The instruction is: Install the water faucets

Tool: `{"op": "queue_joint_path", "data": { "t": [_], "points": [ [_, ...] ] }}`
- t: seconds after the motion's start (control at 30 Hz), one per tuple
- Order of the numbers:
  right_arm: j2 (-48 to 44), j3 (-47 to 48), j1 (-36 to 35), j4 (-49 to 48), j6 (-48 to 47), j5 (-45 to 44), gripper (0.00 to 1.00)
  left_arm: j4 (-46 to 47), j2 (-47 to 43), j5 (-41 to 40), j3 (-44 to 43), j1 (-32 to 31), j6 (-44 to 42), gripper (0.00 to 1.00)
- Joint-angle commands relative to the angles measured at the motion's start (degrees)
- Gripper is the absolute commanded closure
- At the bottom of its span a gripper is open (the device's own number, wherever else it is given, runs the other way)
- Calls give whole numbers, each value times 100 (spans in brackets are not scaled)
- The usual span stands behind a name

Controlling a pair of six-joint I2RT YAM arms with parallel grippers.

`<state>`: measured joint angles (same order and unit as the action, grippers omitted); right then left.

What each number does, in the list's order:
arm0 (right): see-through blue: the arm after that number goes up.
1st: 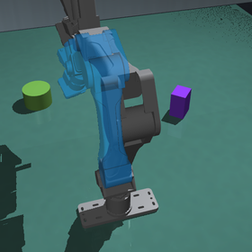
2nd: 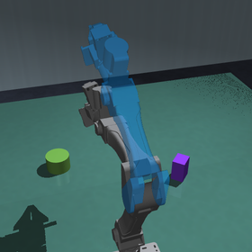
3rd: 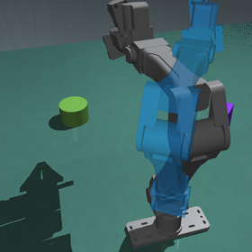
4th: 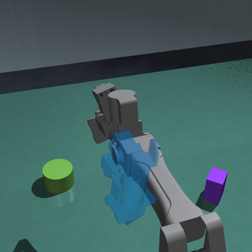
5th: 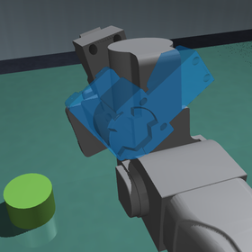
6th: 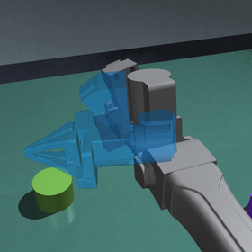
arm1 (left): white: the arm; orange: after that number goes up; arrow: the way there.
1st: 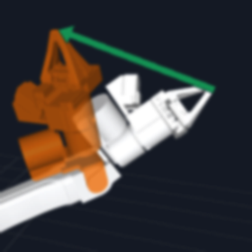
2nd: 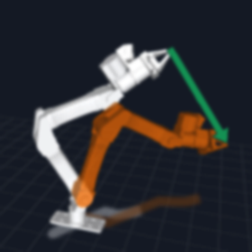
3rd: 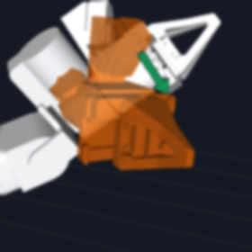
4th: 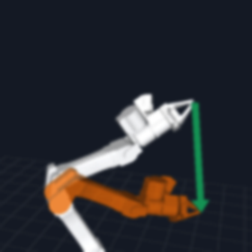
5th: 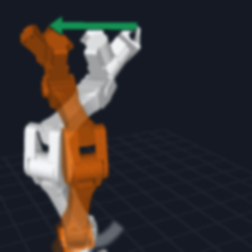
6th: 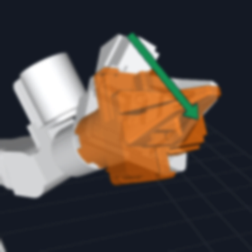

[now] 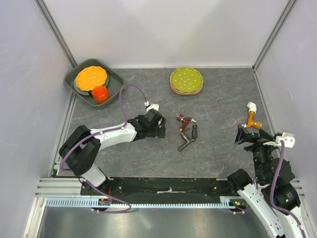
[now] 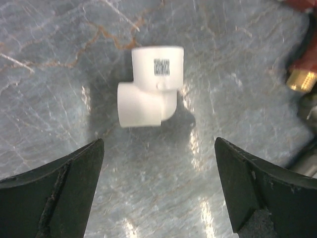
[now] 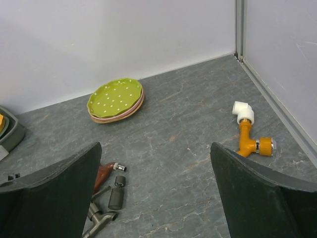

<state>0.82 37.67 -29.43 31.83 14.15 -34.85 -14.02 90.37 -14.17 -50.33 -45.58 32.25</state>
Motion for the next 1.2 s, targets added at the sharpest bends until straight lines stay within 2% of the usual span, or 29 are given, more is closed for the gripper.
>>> {"op": "queue_joint_path", "data": {
  "t": [0.0, 0.17, 0.3, 0.73, 0.77, 0.8, 0.87, 0.9, 1.0, 1.03, 1.1, 1.17],
  "points": [
    [-47, 170, -63, -19, 9, -83, 2, 190, 427, -551, -451, 32, 361, 2],
    [-56, 179, -98, -19, 9, -118, 2, 58, 850, -700, -724, 32, 387, 5],
    [-56, 179, -142, 7, 0, -145, 2, 40, 1018, -797, -768, 41, 414, 12],
    [-47, 188, -212, -2, 0, -198, 2, 40, 1115, -745, -786, 102, 344, 42],
    [-56, 188, -212, 7, 9, -198, 2, 40, 1115, -727, -760, 94, 343, 45],
    [-47, 188, -212, 7, 0, -206, 2, 49, 1062, -710, -751, 93, 309, 54],
    [-47, 188, -212, 7, 0, -198, 2, 57, 1001, -657, -724, 102, 194, 62],
    [-56, 188, -212, -2, 0, -206, 2, 92, 905, -639, -716, 94, 124, 71],
    [-56, 188, -212, 7, 0, -171, 2, 93, 667, -499, -707, 93, -279, 83],
    [-56, 197, -212, -2, -18, -162, 2, 84, 440, -403, -707, 93, -550, 94],
    [-56, 214, -221, -19, -53, -57, 2, -21, 211, -341, -785, 102, -833, 98],
    [-56, 214, -221, -72, -53, 109, 2, -337, -132, -332, -978, 102, -1228, 98]
  ]
}}
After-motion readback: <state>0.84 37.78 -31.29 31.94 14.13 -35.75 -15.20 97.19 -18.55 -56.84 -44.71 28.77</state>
